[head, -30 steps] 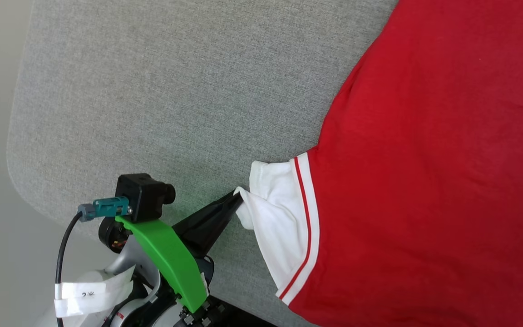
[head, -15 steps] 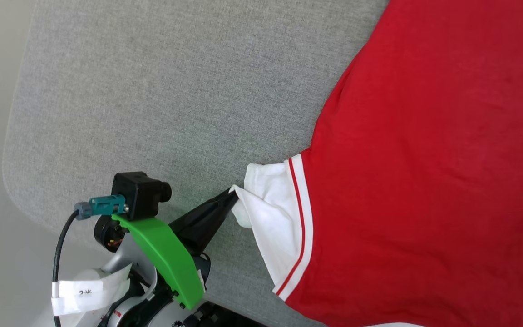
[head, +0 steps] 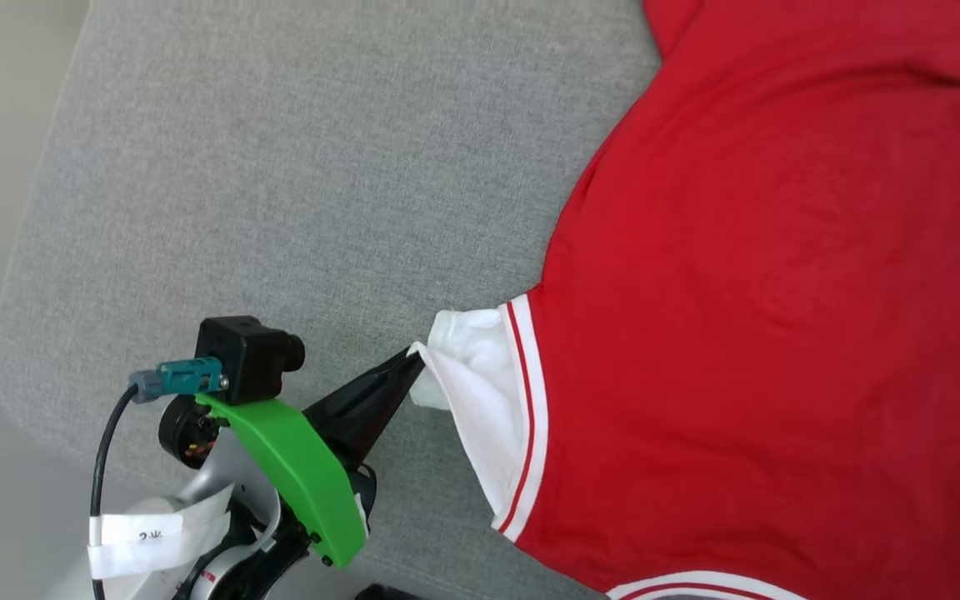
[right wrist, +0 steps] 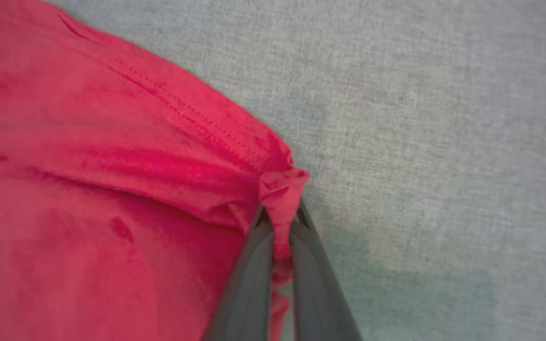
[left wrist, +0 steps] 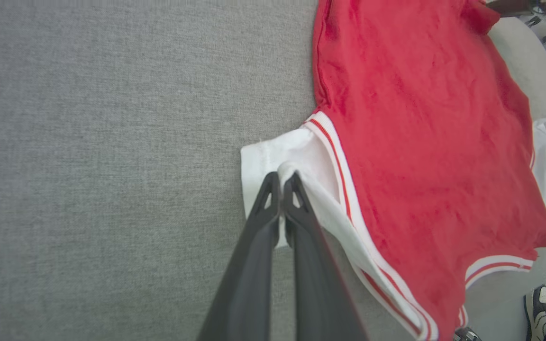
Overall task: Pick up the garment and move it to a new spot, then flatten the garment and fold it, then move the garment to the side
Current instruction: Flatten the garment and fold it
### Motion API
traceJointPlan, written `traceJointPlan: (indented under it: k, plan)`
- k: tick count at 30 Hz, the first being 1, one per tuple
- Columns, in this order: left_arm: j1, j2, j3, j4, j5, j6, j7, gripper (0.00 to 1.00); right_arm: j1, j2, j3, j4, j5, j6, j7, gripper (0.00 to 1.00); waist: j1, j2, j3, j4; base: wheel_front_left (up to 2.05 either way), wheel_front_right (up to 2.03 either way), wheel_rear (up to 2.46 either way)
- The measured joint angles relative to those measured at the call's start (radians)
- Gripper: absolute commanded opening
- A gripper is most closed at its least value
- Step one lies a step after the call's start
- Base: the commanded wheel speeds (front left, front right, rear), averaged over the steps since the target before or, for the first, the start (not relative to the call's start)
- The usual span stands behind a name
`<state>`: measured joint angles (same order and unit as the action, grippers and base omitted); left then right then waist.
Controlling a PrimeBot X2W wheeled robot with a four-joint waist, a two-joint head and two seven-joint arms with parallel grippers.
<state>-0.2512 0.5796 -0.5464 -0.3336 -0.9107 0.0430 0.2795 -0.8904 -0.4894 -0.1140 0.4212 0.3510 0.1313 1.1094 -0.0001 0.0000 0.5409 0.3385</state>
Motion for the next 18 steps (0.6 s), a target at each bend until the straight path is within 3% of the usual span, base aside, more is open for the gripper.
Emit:
traceJointPlan:
  k: [18]
  plan:
    - [0.112, 0.032, 0.016, 0.006, -0.034, 0.067, 0.017, 0.00, 0.462, 0.032, -0.022, -0.106, 0.139, 0.000, -0.032, 0.00, 0.0000, 0.0000, -0.243, -0.119, 0.00, 0.00, 0.00]
